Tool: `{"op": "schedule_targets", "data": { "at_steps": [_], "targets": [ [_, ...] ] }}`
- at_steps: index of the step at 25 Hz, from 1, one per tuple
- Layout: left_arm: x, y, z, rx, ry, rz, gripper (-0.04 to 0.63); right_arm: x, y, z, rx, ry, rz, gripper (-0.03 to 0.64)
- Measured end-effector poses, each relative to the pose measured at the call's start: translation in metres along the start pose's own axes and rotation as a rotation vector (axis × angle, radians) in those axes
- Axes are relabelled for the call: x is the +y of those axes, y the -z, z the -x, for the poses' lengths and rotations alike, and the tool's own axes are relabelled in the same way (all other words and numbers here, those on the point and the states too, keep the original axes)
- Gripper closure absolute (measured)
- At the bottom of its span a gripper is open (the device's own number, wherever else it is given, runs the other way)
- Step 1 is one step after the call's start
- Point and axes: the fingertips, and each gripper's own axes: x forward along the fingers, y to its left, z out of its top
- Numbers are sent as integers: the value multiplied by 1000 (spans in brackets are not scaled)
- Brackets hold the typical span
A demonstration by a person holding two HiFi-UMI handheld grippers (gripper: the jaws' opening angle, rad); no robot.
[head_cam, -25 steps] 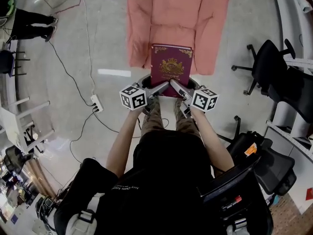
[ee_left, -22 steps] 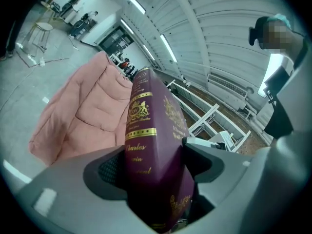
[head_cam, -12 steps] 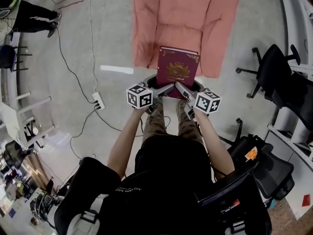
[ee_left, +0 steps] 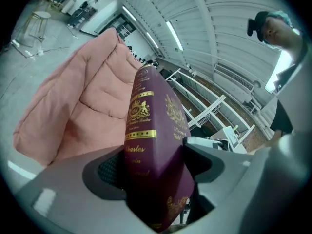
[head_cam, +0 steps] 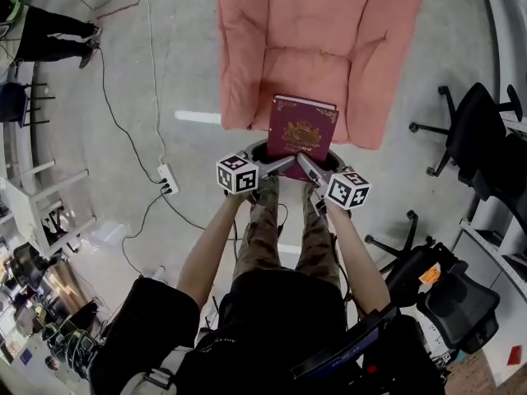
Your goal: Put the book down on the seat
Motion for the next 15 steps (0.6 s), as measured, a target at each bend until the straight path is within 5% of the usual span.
{"op": "schedule_targets", "data": {
  "at_steps": [7,15],
  "targets": [
    [50,36,-50,37,17,-18,225,-72,25,-23,-33,16,-51,264],
    [83,72,-72,-39,-31,-21,225,-117,53,-38,-51,-31,-27,260]
  ]
}}
